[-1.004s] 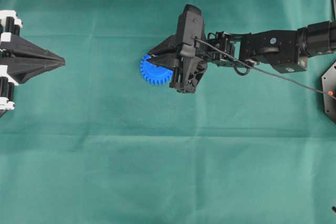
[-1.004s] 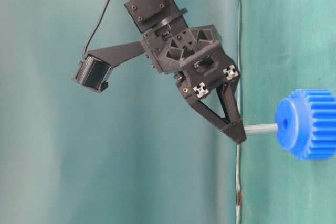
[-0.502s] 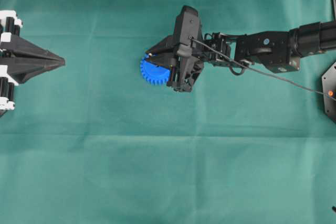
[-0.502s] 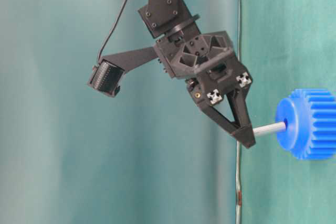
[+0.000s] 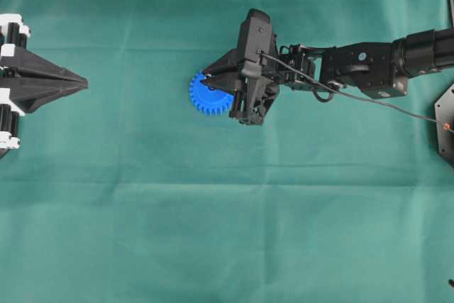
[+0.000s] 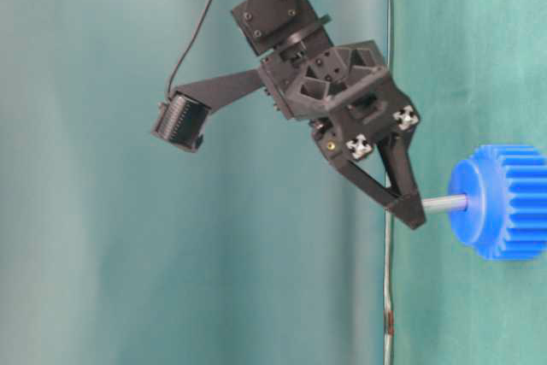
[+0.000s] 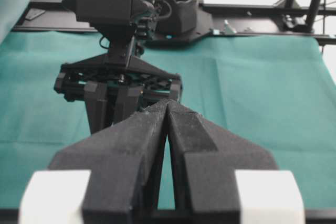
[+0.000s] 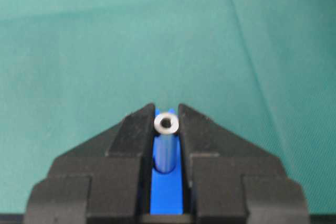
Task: Insert the shaft placed at a random location into the center hole of the medium gear at another random location.
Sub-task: 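Align the shaft tip with the gear's center hole using the right gripper, then lower the shaft into the gear's center hole with the right gripper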
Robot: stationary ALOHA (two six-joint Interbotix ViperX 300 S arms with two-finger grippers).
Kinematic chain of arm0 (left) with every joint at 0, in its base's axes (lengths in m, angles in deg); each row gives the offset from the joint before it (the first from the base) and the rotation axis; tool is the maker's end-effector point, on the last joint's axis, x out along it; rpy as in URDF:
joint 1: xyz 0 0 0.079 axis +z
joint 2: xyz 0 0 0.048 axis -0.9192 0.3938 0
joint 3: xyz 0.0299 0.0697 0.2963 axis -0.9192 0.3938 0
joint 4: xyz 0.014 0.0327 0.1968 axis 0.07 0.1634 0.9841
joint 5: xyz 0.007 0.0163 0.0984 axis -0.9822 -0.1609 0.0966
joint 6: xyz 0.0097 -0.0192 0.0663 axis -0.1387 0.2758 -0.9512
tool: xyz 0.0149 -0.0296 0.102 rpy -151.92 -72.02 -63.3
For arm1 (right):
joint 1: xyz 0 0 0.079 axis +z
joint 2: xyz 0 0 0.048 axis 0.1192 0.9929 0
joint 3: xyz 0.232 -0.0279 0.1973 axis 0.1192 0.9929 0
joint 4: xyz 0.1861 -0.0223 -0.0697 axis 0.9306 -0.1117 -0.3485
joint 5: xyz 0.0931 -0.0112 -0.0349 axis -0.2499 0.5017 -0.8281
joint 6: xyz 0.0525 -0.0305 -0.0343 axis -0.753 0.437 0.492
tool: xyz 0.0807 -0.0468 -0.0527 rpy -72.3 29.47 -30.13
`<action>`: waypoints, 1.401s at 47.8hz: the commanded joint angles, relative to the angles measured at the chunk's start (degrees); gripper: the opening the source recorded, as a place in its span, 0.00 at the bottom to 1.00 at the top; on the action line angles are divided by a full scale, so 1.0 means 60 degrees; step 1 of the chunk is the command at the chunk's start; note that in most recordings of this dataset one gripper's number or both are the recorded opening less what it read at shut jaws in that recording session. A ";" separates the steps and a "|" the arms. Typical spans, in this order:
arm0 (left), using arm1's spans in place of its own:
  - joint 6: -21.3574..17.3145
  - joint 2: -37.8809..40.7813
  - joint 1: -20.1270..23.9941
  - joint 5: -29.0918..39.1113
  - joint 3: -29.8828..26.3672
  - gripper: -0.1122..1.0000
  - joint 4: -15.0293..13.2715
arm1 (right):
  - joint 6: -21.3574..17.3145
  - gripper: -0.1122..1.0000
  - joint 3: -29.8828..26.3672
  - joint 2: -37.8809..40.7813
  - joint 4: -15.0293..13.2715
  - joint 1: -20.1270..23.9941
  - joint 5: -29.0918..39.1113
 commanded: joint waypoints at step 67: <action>0.0015 0.0044 0.0015 -0.0029 -0.0249 0.10 0.0015 | 0.0029 0.22 0.0015 0.0601 0.0059 0.0146 -0.0527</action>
